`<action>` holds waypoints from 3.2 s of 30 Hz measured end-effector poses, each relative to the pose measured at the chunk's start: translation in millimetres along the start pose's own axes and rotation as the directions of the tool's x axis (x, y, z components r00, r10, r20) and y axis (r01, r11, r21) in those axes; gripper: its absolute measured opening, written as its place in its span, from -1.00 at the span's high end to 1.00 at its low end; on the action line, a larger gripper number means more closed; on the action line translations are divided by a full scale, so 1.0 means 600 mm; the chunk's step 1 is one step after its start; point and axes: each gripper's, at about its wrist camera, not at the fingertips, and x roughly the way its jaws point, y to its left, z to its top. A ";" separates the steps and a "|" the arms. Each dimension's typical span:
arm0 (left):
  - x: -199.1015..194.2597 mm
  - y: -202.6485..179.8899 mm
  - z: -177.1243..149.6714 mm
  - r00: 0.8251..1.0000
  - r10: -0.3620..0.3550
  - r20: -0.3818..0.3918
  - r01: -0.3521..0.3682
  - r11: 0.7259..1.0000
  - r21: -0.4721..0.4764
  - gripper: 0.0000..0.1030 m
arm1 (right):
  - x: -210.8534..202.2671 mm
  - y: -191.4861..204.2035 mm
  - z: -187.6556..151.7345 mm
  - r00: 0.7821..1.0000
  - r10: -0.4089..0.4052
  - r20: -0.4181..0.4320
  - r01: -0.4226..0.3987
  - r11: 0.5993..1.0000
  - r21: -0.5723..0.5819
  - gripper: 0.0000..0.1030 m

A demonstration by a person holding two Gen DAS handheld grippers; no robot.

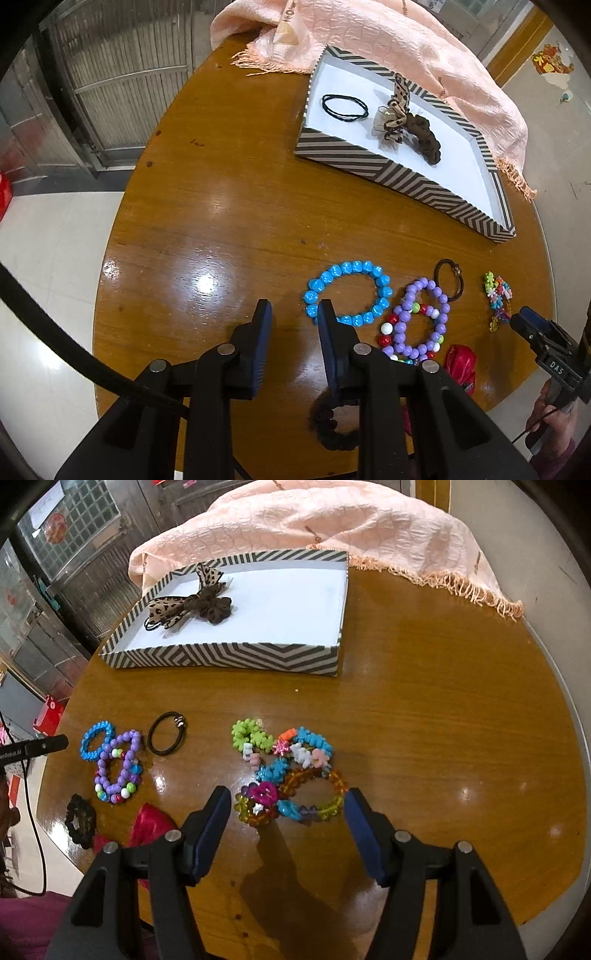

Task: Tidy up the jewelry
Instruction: 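Move both tools back toward the remaining jewelry on the table, then grasp the blue bead bracelet with the left gripper while the right grasps the flower bracelet, then carry both bracelets into the striped tray and open both grippers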

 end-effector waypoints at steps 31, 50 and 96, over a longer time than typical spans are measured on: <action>0.043 -0.030 0.005 0.996 0.073 -0.048 -0.070 0.996 0.064 0.46 | 0.084 0.062 0.068 0.998 0.017 -0.057 -0.031 0.966 -0.258 0.37; 0.057 -0.061 0.044 0.997 0.071 -0.014 -0.068 0.989 0.129 0.84 | 0.061 0.048 0.089 0.991 0.121 -0.055 -0.129 0.974 -0.187 0.40; -0.057 -0.088 0.092 0.993 -0.020 0.118 0.003 0.989 0.147 0.84 | 0.020 0.055 0.115 0.986 0.169 -0.004 -0.169 0.977 -0.132 0.74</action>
